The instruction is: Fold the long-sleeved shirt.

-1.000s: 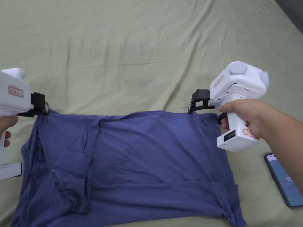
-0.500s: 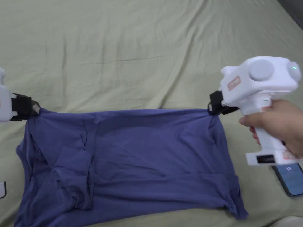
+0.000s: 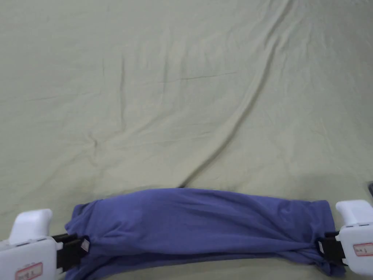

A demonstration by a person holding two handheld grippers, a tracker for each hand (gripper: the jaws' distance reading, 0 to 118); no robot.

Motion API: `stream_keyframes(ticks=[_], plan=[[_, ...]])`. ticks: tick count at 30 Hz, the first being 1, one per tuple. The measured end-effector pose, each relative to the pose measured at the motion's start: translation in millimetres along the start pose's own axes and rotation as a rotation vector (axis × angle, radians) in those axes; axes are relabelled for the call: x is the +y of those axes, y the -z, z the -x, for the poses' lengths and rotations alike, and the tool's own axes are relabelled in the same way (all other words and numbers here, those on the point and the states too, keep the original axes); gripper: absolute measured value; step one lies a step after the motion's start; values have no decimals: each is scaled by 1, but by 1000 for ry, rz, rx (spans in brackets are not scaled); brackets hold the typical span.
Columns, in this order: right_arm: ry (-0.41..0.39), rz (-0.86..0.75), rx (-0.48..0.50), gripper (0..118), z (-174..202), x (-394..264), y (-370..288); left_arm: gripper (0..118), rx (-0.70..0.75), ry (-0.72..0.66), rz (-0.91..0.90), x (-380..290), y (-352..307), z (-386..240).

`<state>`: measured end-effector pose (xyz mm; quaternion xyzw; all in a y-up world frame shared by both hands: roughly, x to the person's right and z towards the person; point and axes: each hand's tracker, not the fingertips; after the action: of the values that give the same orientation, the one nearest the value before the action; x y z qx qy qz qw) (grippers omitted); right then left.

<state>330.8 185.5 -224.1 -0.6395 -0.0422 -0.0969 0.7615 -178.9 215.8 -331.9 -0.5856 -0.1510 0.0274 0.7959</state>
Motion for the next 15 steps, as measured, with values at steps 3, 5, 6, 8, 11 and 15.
stream_keyframes(ticks=[3,5,6,8,11,15], plan=[[15,6,-5,8,-6,8,7,4,38,4,17,-4,20,15],[9,10,-13,8,-6,10,6,4,45,14,30,-4,25,18],[0,9,-25,8,-5,10,10,4,47,17,29,-5,28,18],[-19,8,-33,8,-2,7,16,4,57,14,33,-7,34,17],[5,2,-31,17,-5,11,16,4,72,7,18,-8,40,17],[62,-28,27,85,-21,8,-12,118,49,-70,-56,-5,4,18]])
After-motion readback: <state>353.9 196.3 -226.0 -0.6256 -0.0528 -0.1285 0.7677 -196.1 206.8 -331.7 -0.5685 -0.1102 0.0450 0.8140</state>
